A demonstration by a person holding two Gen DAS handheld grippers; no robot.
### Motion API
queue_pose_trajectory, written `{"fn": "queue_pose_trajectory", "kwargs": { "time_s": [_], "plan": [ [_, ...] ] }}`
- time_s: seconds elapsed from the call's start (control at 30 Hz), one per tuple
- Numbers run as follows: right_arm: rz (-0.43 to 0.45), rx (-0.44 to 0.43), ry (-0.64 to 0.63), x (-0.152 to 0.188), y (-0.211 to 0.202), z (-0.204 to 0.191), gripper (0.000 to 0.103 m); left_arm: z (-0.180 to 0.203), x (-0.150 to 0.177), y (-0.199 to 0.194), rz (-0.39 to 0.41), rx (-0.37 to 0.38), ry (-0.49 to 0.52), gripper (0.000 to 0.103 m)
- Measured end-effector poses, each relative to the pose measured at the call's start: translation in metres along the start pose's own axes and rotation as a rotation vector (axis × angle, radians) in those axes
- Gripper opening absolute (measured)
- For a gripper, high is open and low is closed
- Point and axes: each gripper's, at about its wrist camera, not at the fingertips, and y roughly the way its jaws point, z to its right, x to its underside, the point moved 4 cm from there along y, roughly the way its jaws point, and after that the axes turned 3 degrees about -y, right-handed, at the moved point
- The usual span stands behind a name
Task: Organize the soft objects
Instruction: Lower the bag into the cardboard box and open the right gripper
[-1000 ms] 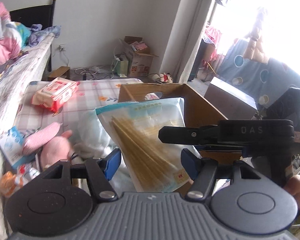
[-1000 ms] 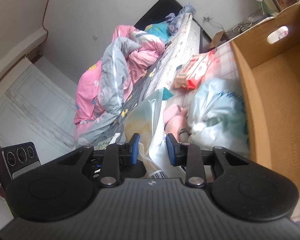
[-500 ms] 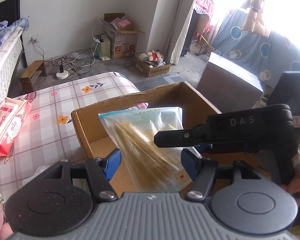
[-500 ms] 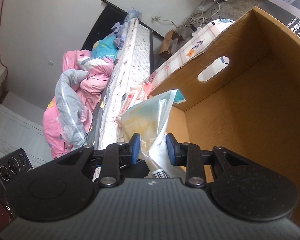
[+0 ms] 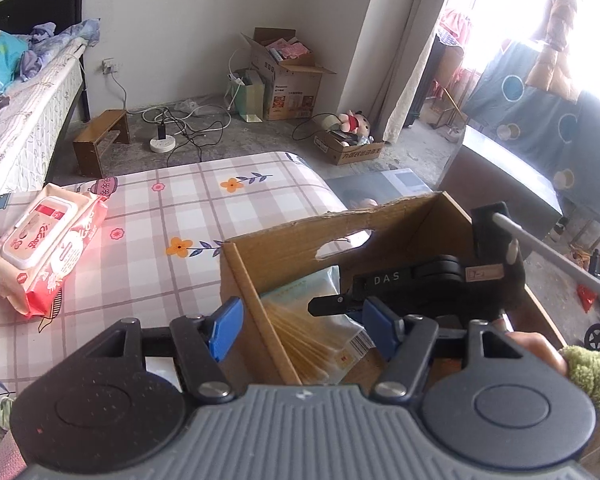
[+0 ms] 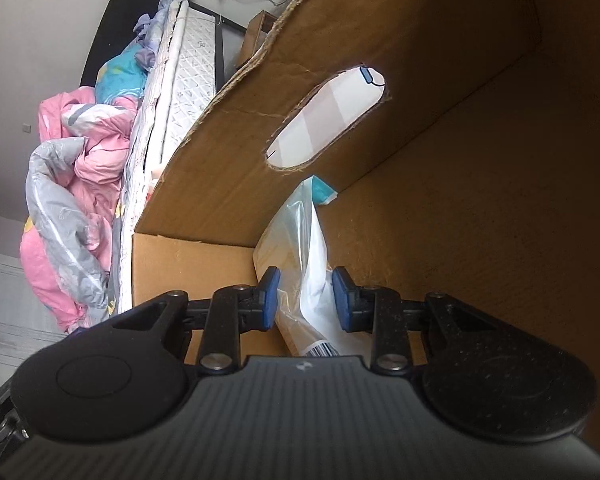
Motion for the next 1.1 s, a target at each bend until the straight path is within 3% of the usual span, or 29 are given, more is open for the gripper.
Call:
{"fn": "queue_pose_trajectory", "kwargs": {
  "time_s": [0.27, 0.33, 0.4, 0.57, 0.73, 0.87, 1.1],
  "plan": [
    [0.013, 0.019, 0.090, 0.016, 0.023, 0.006, 0.031, -0.017, 0.008, -0.019, 0.013, -0.024, -0.023, 0.070],
    [0.011, 0.022, 0.094, 0.020, 0.022, 0.005, 0.036, -0.020, 0.012, -0.025, 0.020, -0.030, -0.026, 0.071],
    [0.027, 0.025, 0.091, 0.020, 0.016, 0.004, 0.051, -0.022, 0.017, -0.031, 0.024, -0.039, -0.028, 0.072],
    [0.090, 0.021, 0.073, 0.019, -0.005, 0.003, 0.059, -0.028, 0.029, -0.055, 0.047, -0.056, -0.039, 0.073],
    [0.061, 0.079, 0.091, 0.028, -0.003, 0.005, 0.059, -0.036, 0.047, -0.089, 0.070, -0.089, -0.052, 0.076],
    [0.049, 0.138, 0.067, 0.036, -0.002, 0.007, 0.050, -0.052, 0.070, -0.120, 0.093, -0.116, -0.094, 0.079],
    [0.050, 0.150, 0.055, 0.044, 0.011, 0.007, 0.048, -0.085, 0.124, -0.167, 0.132, -0.209, -0.185, 0.083]
  ]
}}
